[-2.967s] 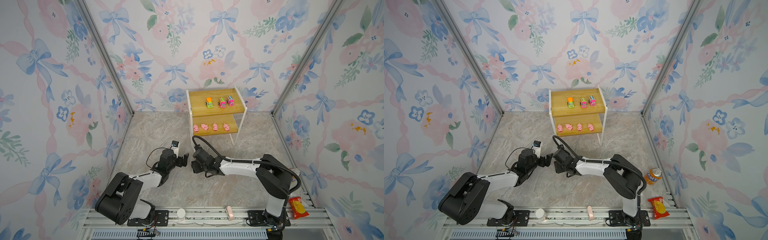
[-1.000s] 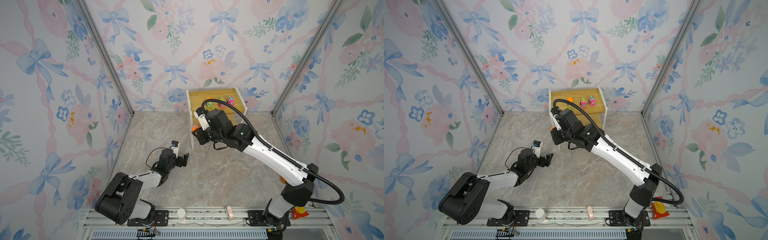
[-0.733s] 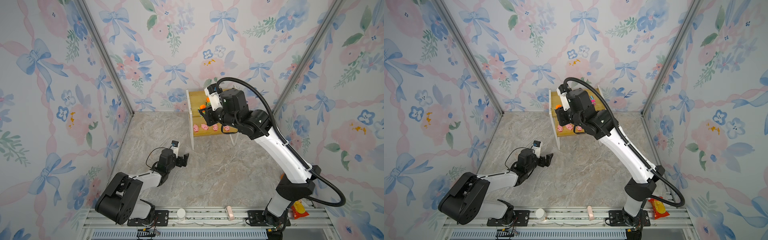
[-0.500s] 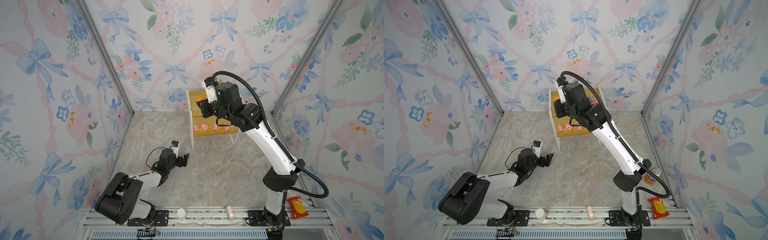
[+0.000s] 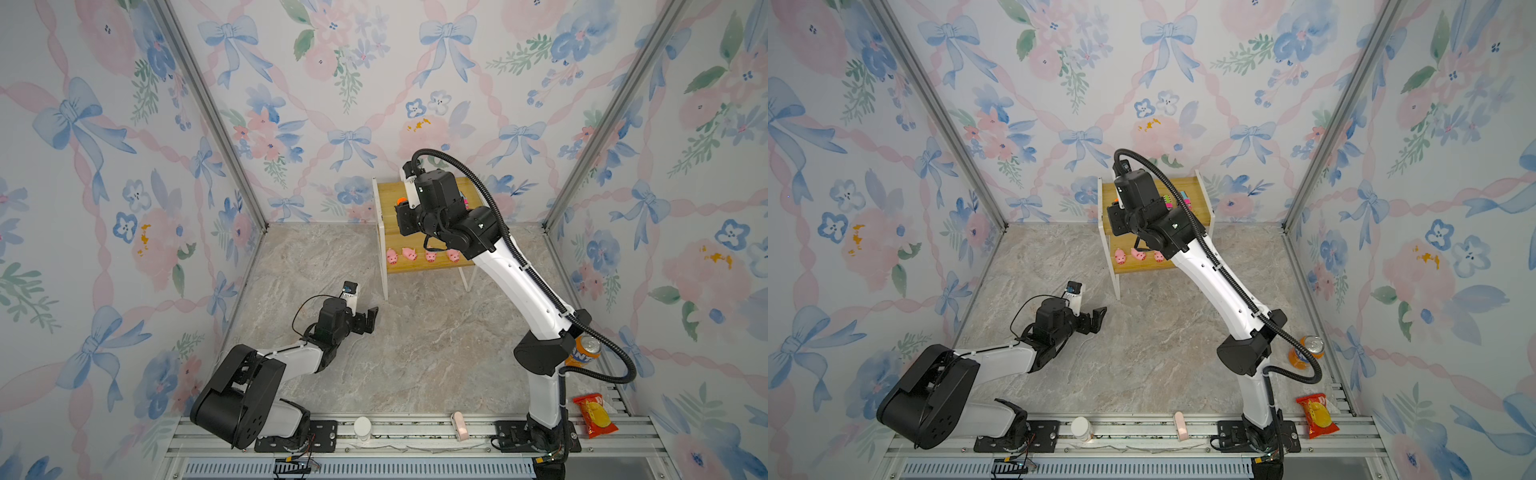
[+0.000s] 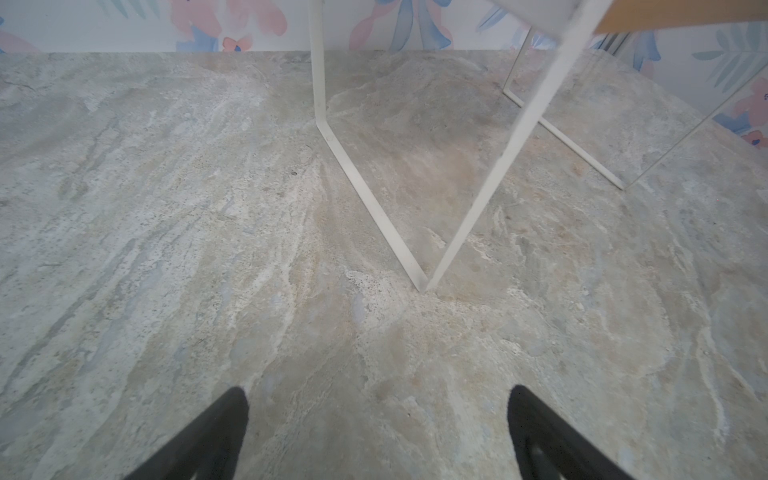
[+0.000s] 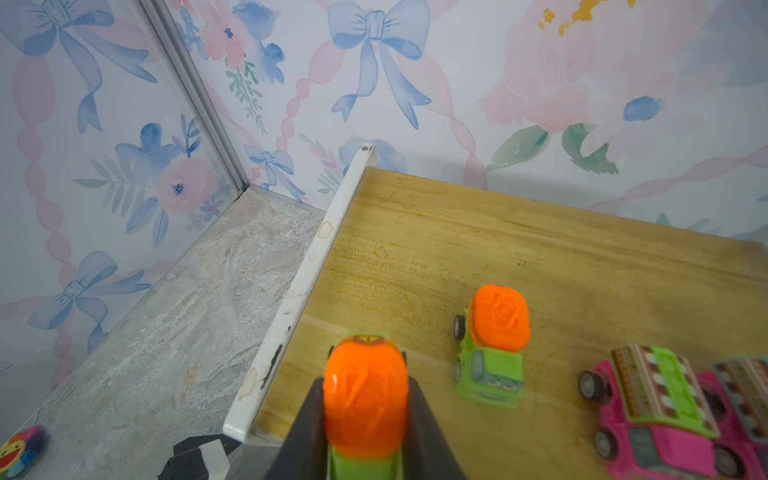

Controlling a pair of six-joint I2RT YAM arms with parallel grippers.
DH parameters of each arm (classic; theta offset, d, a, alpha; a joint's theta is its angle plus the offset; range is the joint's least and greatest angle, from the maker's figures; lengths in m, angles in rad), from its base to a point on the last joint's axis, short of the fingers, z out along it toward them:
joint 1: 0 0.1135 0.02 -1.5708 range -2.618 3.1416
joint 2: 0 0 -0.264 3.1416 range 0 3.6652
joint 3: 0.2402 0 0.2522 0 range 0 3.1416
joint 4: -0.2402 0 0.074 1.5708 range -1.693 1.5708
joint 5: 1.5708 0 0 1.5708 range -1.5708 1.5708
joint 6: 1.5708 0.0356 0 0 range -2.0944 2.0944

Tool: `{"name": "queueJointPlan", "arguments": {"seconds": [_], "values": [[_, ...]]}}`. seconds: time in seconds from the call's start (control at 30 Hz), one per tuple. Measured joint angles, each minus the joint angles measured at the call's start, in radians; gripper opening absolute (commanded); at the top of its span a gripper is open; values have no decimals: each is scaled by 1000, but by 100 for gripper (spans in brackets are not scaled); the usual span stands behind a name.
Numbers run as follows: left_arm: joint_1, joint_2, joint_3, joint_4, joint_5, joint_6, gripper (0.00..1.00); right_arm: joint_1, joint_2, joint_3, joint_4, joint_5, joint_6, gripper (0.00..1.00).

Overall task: Place and organize the plastic toys onto the shelf
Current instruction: 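Lift the truck with the right gripper and carry it to the upper shelf, then lower the truck beside the other orange-topped truck and open the right gripper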

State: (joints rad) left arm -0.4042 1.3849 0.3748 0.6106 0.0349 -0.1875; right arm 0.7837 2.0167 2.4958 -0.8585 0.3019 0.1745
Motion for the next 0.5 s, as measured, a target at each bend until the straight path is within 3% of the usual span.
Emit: {"name": "queueJointPlan", "arguments": {"seconds": [0.5], "values": [[6,0,0,0,0,0,98,-17,44,-3,71,14,19,15]]}}
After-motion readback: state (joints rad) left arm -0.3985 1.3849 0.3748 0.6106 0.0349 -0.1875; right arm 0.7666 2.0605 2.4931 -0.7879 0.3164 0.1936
